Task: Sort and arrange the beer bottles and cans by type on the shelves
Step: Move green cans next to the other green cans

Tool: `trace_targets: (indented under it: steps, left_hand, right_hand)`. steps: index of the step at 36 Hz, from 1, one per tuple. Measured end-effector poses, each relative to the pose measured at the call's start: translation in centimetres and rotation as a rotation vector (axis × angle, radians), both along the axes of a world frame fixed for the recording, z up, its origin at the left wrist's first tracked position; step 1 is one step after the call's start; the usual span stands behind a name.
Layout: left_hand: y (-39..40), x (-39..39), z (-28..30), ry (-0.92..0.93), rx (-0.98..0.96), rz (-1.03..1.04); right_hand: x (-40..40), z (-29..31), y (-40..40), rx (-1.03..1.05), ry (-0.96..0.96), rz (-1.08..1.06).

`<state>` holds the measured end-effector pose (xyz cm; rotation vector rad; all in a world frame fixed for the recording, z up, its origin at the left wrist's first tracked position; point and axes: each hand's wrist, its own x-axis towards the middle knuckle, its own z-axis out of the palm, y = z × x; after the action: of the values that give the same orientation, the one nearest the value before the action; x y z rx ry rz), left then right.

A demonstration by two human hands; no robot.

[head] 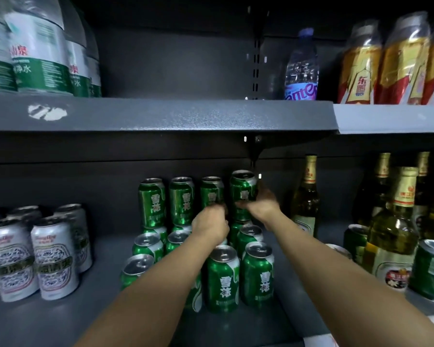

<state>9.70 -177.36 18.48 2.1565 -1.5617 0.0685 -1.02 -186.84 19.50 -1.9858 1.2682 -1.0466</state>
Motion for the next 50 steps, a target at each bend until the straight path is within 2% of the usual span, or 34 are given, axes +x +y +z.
trace_targets:
  steps: [6,23,26,34,38,40,42,47,50]
  left_hand:
    - [0.0,0.4,-1.0,-0.072,0.109,-0.074]
    - [0.3,0.5,-1.4,-0.057,0.077,-0.081]
    - [0.5,0.1,-1.3,-0.057,0.074,-0.08]
    - [1.1,-3.0,-0.8,-0.086,-0.082,-0.084]
    - [1.0,-6.7,-0.5,-0.024,-0.162,-0.129]
    - [1.0,-8.7,-0.5,-0.022,-0.163,-0.168]
    - [1.1,-10.4,-0.7,-0.039,-0.15,-0.191]
    - [1.7,-12.5,-1.1,-0.098,-0.083,-0.186]
    - [2.3,-12.6,-1.6,-0.103,-0.065,-0.185]
  right_hand:
    - [1.2,-0.8,-1.7,-0.02,0.068,-0.041]
    - [1.0,-2.0,-3.5,0.104,0.03,-0.012]
    - [0.7,-2.4,-3.1,0.104,0.076,-0.038]
    - [-5.9,-0.9,0.6,-0.129,0.292,-0.27]
    - [-10.5,-0.8,3.4,-0.337,0.363,-0.389]
    - [-12.5,-1.2,4.1,-0.407,0.466,-0.391]
    - [-14.2,-1.5,4.6,-0.364,0.58,-0.349]
    - [-16.0,-2.3,5.5,-0.021,0.856,-0.231]
    - [-16.3,-3.2,5.6,0.058,0.892,-0.191]
